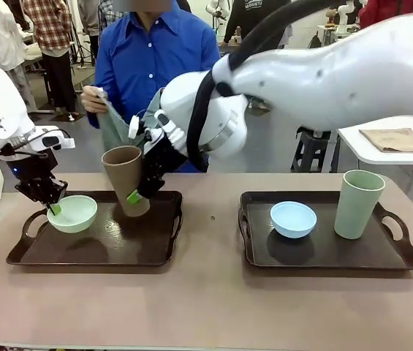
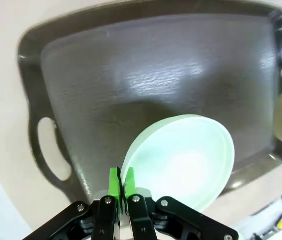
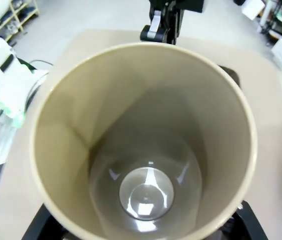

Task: Set up a tray with a mat and arrange the tableware.
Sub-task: Pick up the Picnic Bowl and Reusable plastic cup from the Handle tray in front of the human's position and hold them in the air.

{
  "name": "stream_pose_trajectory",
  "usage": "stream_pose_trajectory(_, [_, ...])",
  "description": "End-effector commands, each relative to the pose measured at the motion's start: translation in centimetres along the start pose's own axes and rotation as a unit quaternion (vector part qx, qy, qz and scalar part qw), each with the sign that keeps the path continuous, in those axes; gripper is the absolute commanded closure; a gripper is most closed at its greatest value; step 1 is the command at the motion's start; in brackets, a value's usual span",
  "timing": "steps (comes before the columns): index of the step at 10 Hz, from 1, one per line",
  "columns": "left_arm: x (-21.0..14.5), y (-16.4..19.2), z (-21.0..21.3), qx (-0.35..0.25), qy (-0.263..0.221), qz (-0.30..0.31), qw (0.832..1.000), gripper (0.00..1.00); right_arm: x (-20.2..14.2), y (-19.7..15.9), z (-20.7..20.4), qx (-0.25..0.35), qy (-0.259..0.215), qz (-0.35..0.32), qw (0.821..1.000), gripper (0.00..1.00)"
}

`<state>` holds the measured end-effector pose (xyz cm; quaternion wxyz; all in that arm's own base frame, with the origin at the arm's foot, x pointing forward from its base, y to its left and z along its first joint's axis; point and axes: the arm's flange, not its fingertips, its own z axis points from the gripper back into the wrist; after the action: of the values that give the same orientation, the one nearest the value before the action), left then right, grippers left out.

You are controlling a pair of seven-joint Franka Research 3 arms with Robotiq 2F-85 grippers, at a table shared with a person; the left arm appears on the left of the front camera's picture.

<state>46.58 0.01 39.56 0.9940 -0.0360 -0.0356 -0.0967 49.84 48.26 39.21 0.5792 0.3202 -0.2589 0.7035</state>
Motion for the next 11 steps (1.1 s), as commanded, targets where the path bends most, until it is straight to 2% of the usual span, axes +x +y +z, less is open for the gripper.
stream_pose_trajectory(1, [-2.7,-1.5,5.4,-0.018,-0.04,-0.007,0.999,1.0,0.1,6.5,6.1,-0.042,0.0,-0.012,0.999,0.78])
stream_pose_trajectory(3, [-4.3,-2.2,10.2,-0.009,-0.074,-0.004,0.997,1.0,1.0,9.7,9.2,-0.071,0.005,-0.007,0.997,0.78])
stream_pose_trajectory(5, [-6.5,-2.5,13.0,-0.017,-0.093,0.013,0.995,1.0,1.9,12.7,11.5,-0.094,0.005,0.006,0.996,0.78])
stream_pose_trajectory(6, [-7.0,-2.7,13.8,-0.011,-0.092,0.028,0.995,1.0,2.1,13.1,12.1,-0.105,0.005,0.019,0.994,0.78])
stream_pose_trajectory(7, [-5.3,-2.3,13.3,-0.005,-0.087,-0.003,0.996,1.0,2.9,10.6,11.1,-0.077,0.009,-0.009,0.997,0.78])
stream_pose_trajectory(11, [-5.3,-2.3,13.3,-0.005,-0.087,-0.003,0.996,1.0,2.9,10.6,11.1,-0.077,0.009,-0.009,0.997,0.78])
